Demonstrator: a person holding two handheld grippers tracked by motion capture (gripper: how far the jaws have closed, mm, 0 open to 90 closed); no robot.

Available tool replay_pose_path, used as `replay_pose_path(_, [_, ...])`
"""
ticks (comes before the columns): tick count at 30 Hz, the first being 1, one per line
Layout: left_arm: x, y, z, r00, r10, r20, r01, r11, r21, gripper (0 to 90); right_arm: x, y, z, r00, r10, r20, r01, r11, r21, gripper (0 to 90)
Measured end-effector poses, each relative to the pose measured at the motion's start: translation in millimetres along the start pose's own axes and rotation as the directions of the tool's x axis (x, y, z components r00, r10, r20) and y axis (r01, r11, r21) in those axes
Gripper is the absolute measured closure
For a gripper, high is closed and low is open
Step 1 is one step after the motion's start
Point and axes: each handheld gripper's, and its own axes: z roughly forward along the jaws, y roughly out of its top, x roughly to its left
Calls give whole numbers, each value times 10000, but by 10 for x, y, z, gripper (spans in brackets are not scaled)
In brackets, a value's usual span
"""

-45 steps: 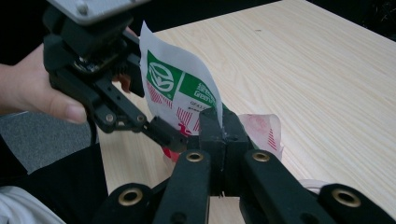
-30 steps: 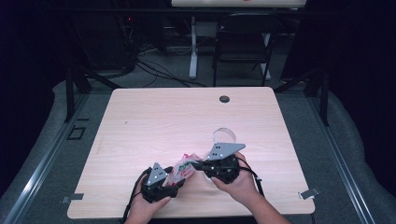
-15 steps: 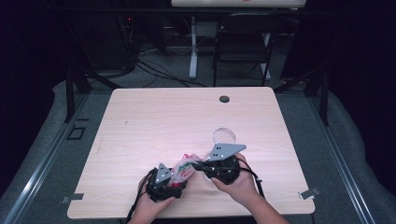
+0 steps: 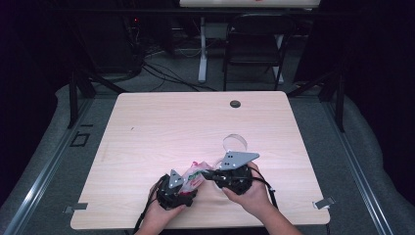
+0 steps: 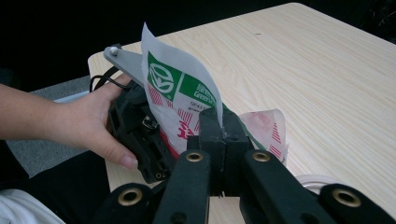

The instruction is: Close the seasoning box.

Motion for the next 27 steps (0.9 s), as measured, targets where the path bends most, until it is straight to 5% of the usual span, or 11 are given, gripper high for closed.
replay_pose_path(5, [-5,26,19,10000,89,-35,-88,9999,91,243,7,0,0,10000,-28,66,28,10000,9,900])
replay_pose_path(15, [-9,16,6,9996,265,18,-265,9995,-181,427,2,-15,-21,9999,-43,100,42,10000,16,900])
replay_pose_path(27, [-9,7,-15,9985,551,-70,-553,9978,-361,508,-2,-43,-37,10000,-48,57,48,10000,4,900])
